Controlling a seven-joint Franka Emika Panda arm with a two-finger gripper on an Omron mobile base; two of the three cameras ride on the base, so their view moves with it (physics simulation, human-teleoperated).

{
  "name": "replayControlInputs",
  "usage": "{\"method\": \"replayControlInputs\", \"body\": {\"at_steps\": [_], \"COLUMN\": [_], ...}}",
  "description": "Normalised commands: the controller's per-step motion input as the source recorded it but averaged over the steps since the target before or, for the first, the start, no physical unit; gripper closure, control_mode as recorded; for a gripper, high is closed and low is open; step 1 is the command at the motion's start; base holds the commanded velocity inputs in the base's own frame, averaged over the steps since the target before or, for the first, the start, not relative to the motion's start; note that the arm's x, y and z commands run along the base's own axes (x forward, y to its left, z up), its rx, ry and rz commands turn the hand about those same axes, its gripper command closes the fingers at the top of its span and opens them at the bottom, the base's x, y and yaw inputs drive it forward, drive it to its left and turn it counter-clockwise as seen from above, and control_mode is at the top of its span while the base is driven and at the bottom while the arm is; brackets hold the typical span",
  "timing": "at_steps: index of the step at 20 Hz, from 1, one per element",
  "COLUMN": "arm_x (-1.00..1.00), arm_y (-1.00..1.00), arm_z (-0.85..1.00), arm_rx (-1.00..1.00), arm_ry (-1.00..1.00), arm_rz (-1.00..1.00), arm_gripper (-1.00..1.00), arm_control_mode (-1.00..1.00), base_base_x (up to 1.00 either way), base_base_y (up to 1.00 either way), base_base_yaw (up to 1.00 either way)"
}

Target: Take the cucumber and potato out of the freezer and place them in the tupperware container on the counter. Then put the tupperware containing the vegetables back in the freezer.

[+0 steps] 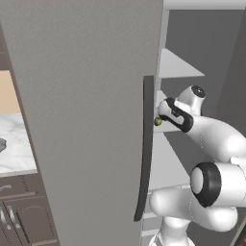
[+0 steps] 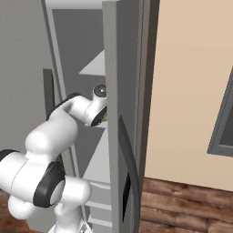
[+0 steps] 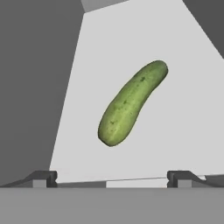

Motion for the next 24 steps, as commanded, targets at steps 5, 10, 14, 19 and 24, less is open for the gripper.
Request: {"method": "replayControlInputs", "body": {"at_steps": [5, 10, 14, 19, 24], "arm_x": [0.34, 0.25, 0.23, 0.23, 0.26], "arm_y": [0.00, 0.00, 0.00, 0.00, 0.00], "arm_z": [-0.17, -0.24, -0.25, -0.24, -0.20], "arm_rx": [0.01, 0.00, 0.00, 0.00, 0.00], "arm_ry": [0.00, 0.00, 0.01, 0.01, 0.00], "arm_rz": [0.00, 0.00, 0.00, 0.00, 0.00], "arm_gripper": [-1.00, -1.00, -1.00, -1.00, -1.00], "arm_control_mode": [-1.00, -1.00, -1.00, -1.00, -1.00], "base_base_x": [0.00, 0.00, 0.00, 0.00, 0.00], "base_base_y": [0.00, 0.00, 0.00, 0.00, 0.00], "base_base_yaw": [0.00, 0.00, 0.00, 0.00, 0.00]}}
